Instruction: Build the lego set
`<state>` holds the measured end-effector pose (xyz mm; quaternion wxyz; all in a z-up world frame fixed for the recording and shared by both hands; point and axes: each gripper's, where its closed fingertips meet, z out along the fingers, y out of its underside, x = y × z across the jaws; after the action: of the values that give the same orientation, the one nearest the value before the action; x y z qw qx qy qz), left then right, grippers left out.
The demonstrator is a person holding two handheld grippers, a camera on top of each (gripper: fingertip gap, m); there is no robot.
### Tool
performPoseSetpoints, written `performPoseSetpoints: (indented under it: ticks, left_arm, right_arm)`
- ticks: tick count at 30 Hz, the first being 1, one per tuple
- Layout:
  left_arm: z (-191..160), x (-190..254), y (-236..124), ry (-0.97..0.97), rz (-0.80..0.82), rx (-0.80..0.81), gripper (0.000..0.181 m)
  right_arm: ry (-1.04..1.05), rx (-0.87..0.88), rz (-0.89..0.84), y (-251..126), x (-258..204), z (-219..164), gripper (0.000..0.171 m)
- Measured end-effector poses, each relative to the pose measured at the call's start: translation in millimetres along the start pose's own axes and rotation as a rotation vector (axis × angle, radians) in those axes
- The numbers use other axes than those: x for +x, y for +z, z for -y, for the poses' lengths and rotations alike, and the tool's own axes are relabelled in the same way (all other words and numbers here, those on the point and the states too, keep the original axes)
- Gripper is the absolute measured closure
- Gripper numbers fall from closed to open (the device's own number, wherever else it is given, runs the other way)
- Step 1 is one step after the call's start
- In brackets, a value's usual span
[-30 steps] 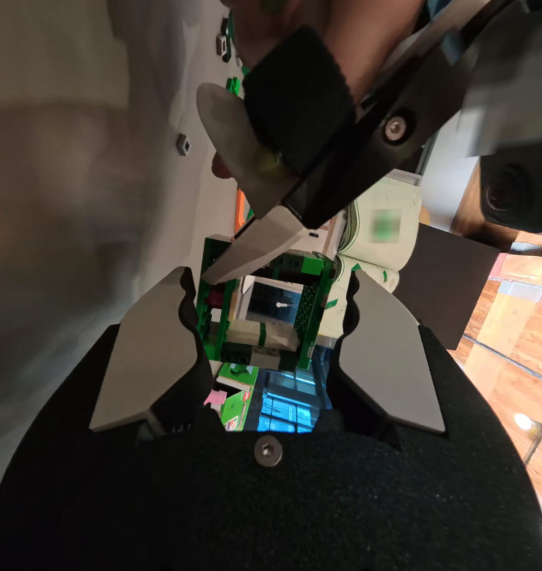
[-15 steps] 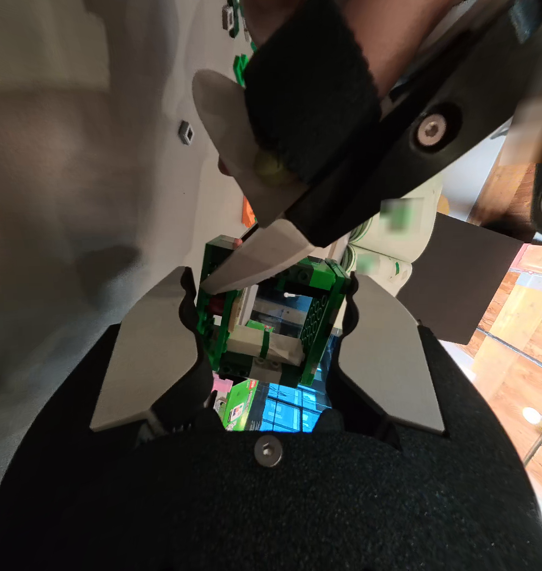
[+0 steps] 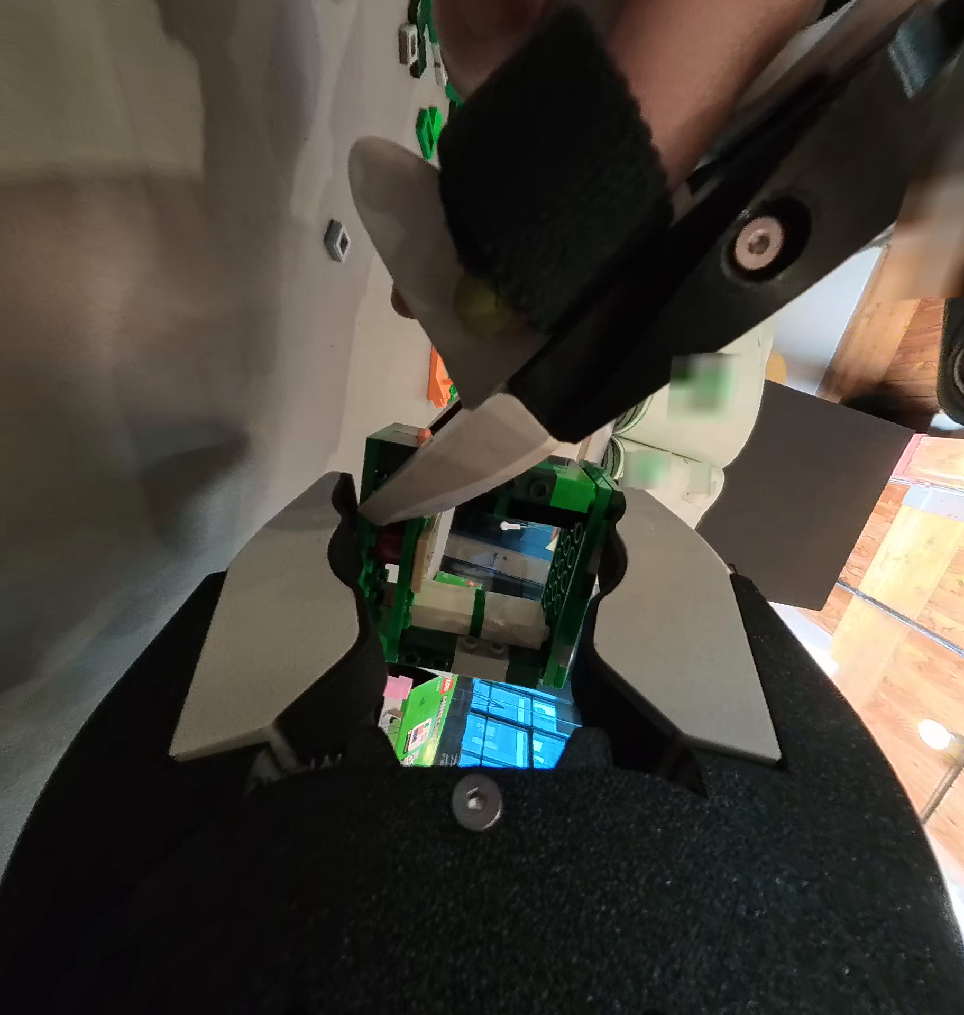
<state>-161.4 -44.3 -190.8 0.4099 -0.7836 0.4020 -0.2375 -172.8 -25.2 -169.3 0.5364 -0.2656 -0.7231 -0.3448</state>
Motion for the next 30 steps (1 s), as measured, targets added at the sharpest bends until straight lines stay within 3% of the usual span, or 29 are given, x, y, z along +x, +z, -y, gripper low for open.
performPoseSetpoints:
  ticks: [30]
  left_arm:
    - [-15.0,1.5,8.7,-0.053,-0.009,-0.066,0.143]
  right_arm:
    - [-0.033,0.034,0.030,2.1,-15.0,6.1,0.088]
